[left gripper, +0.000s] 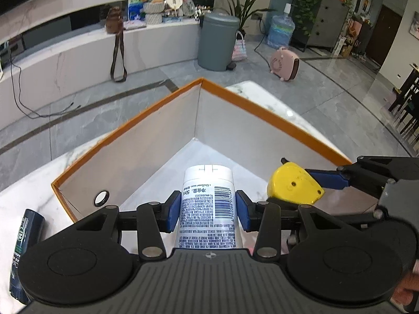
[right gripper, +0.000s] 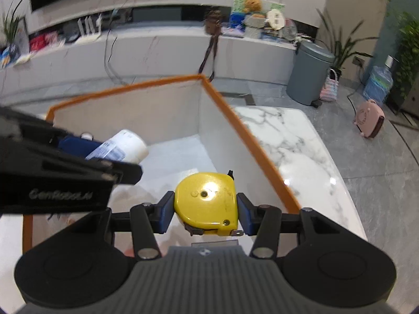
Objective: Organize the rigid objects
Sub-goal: 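Lower both held items into the orange box and open both tools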
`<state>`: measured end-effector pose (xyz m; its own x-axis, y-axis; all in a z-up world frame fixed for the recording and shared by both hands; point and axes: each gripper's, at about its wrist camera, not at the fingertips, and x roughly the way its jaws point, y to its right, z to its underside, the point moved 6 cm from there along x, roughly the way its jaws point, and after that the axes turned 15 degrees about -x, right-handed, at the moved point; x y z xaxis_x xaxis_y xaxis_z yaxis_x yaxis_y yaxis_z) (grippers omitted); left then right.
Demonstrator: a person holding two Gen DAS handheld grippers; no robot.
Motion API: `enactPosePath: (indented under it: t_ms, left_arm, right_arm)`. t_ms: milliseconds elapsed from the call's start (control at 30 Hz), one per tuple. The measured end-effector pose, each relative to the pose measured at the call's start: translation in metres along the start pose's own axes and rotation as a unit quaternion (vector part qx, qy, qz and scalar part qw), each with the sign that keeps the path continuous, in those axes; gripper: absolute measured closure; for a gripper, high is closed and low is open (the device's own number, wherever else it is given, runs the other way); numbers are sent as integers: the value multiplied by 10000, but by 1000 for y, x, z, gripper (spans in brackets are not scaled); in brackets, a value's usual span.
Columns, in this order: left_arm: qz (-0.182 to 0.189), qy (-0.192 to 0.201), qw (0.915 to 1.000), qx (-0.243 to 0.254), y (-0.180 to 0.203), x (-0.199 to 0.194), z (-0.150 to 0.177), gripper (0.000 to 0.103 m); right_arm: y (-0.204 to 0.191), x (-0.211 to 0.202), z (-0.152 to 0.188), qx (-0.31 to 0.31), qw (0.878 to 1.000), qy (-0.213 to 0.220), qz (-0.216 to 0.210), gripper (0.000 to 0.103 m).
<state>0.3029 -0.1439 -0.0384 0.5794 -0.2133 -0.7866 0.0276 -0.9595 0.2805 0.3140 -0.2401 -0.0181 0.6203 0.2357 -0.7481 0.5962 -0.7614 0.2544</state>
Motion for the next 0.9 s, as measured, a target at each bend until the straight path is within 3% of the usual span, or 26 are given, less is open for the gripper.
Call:
enactPosePath:
  t_ms: [167,367,900]
  left_arm:
    - [-12,-455,9989,-67,-3,15,5,53]
    - [-155,-730,9972,-28,-4,24,12,53]
    - [-383,-892,9953,41,-2,27,17,53]
  right_arm:
    - [-19,11,1,-535,9983,-222,-107,52]
    - [-29,20,3,-851,9952,-473,-128,52]
    - [-29,30,9,-1029,9915,-790,-98,47]
